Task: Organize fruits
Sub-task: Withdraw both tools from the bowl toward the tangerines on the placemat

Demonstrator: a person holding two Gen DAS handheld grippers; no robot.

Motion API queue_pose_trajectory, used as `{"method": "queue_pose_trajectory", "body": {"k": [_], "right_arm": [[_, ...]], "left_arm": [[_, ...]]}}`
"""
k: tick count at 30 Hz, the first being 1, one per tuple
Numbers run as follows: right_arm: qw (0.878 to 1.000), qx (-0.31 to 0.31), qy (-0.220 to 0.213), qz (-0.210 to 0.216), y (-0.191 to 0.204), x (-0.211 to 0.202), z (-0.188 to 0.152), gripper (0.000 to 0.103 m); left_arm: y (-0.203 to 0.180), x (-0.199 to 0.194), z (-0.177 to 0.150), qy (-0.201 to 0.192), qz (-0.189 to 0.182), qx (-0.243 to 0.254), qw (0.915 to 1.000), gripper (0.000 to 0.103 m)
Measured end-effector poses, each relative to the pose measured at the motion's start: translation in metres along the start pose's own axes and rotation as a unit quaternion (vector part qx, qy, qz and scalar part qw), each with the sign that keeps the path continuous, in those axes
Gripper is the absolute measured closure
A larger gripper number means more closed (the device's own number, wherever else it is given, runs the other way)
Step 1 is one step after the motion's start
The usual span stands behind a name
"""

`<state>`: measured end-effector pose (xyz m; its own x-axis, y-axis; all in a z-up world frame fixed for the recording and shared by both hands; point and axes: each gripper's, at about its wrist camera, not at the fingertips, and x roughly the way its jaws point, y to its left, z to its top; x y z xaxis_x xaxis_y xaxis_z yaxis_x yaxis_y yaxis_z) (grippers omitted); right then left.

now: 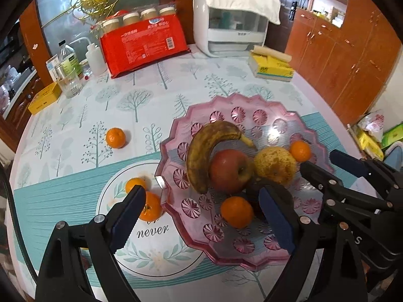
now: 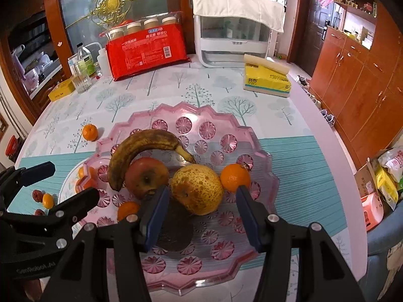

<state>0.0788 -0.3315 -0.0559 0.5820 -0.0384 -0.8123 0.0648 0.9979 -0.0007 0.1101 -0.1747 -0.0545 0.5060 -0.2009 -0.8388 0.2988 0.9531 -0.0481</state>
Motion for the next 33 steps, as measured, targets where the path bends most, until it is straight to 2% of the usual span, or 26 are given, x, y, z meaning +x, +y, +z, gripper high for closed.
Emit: {"method": "queue_pose_trajectory", "body": {"k": [7,12,16,21,27,30,33], "right_arm": [[0.999,0.014,-0.03,-0.006,0.014,-0.029,0.007,0.047],[0.999,0.016,-0.045,-0.006,0.04,-0.046,0.011,0.047],[0.999,0.011,-0.049,-0.005,0.069,-0.05,0.012,0.047],[0.999,0.005,-0.045,-0.002,0.106,-0.047,0.011,0.047],[0.999,0.015,-0.03,0.005,0.149,-0.03,0.008,0.047],[1.0,0.017,-0.025,0.005,0.167,-0.021,0.005,0.047],[0.999,0.029,-0.022,-0.001,0.185,-0.007,0.002,0.047]], "left_arm": [[0.014,-0.032,0.001,-0.03,-0.016,0.016,0.9993,0.012],[0.044,-0.048,0.0,-0.032,-0.013,0.016,0.9993,0.012],[0.085,-0.058,-0.004,-0.033,-0.005,-0.001,0.9994,0.012],[0.145,-0.063,-0.009,-0.025,0.013,-0.023,0.9993,0.012],[0.203,-0.06,-0.006,-0.019,0.034,-0.021,0.999,0.012],[0.225,-0.053,0.003,-0.015,0.038,-0.008,0.9991,0.012],[0.238,-0.044,0.02,-0.013,0.033,0.027,0.999,0.012]]}}
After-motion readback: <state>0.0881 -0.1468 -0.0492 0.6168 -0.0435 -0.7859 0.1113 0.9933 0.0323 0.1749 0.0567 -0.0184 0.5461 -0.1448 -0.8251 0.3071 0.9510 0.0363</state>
